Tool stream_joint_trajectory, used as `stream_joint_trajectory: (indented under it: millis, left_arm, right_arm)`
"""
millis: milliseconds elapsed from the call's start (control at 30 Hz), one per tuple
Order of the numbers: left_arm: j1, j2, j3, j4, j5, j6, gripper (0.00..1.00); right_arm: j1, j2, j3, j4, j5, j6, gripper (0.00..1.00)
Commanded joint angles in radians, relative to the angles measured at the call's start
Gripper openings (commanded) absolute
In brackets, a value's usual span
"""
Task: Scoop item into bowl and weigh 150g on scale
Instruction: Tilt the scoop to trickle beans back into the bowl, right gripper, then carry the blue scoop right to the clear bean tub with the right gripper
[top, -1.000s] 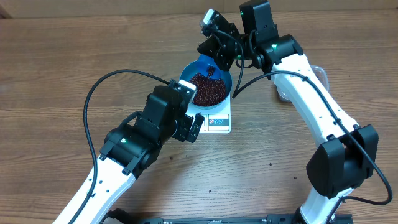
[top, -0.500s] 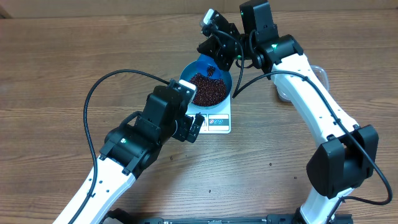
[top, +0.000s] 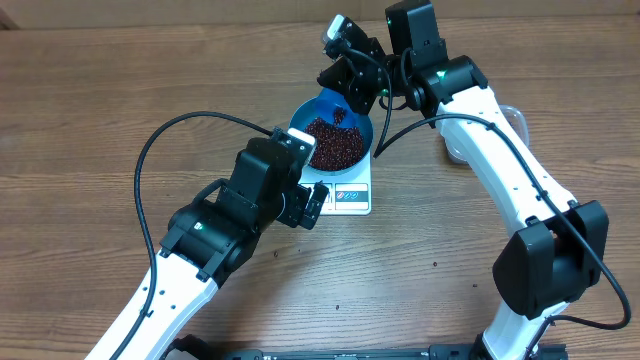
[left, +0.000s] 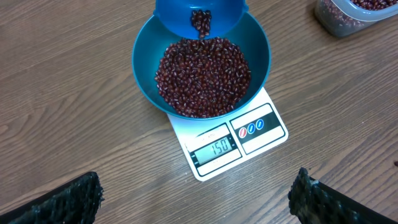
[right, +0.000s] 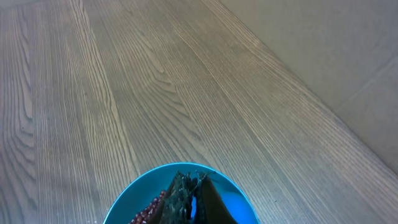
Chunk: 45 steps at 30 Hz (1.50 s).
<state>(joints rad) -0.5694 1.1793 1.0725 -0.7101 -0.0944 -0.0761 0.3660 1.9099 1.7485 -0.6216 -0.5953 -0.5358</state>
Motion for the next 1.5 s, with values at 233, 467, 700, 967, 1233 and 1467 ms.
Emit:
stream_joint_trajectory:
  millis: [233,467,700,967,1233,1467]
  left_arm:
    - [0.0,0.005,-0.006,0.003,-0.01,-0.006,0.99]
    - [0.0,0.005,-0.006,0.003,-0.01,-0.006,0.99]
    - [0.0,0.005,-0.006,0.003,-0.01,-0.006,0.99]
    - [0.0,0.005,-0.006,0.003,-0.01,-0.006,1.0]
    - [0.0,0.005,-0.006,0.004,-0.01,-0.006,1.0]
    - [0.0,0.005,-0.006,0.003,-0.01,-0.006,0.99]
  right_arm:
    - [-0.008,-0.047,0.033,0.004,-0.002,0.2,0.04]
    - [-0.017,-0.047,0.033,0.032,-0.076,0.34,0.04]
    - [-0.094,-0.047,0.033,0.114,-0.212,0.523,0.04]
    - [-0.224,-0.047,0.033,0.172,-0.346,0.616,0.04]
    - [-0.377,-0.063,0.033,0.175,-0.341,0.689,0.04]
    - [-0.532,-0.133,0.033,0.063,-0.208,0.7,0.04]
